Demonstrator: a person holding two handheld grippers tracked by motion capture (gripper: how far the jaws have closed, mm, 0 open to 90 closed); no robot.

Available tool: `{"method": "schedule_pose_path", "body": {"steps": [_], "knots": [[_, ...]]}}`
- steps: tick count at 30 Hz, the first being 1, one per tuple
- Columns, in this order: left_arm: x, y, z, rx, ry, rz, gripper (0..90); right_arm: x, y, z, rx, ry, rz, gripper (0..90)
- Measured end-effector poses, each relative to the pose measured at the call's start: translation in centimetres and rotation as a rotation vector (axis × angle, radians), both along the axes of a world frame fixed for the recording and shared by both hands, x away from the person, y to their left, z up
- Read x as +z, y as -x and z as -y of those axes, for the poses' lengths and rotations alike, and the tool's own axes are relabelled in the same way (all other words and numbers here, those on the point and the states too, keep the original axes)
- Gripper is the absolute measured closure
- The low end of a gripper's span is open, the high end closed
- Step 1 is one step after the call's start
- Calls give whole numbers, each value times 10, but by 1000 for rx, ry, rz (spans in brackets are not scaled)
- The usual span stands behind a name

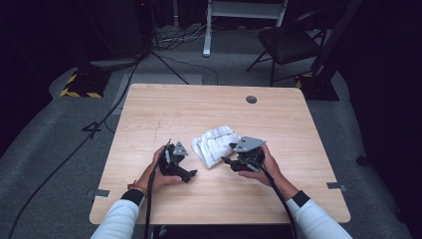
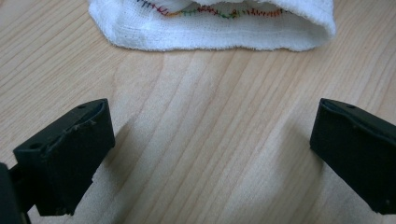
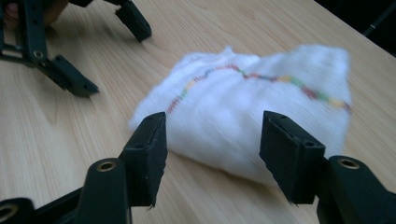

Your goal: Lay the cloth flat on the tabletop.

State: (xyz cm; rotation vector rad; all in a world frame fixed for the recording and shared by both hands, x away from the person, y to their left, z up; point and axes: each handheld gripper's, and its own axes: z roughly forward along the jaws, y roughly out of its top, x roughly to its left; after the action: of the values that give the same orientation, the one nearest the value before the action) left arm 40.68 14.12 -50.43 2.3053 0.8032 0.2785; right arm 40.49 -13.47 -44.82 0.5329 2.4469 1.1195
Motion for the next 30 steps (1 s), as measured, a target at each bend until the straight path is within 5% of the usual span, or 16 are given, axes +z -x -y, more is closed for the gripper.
{"method": "schedule_pose_path", "body": {"steps": [6,7,12,13,18,22,25,30], "knots": [[0,-1,1,-2,1,2,2,-14,-10,-23,-3,46,-6,420],[0,-1,1,-3,-3,1,2,-21,-15,-26,-19,83,-10,455],[0,-3,5,-5,-1,2,4,-28,-19,-23,-26,120,-17,607],[0,-4,7,-6,-2,2,3,-26,-18,-19,-19,122,-20,700],[0,-6,9,21,-2,3,4,-24,-15,-1,5,123,-23,795],[1,-8,10,46,5,1,29,-22,-12,12,-2,118,-19,798],[3,-10,12,66,23,11,128,-20,-9,25,-16,106,-22,798],[7,-13,25,6,64,-9,183,-20,-4,47,-41,114,-27,788]]}}
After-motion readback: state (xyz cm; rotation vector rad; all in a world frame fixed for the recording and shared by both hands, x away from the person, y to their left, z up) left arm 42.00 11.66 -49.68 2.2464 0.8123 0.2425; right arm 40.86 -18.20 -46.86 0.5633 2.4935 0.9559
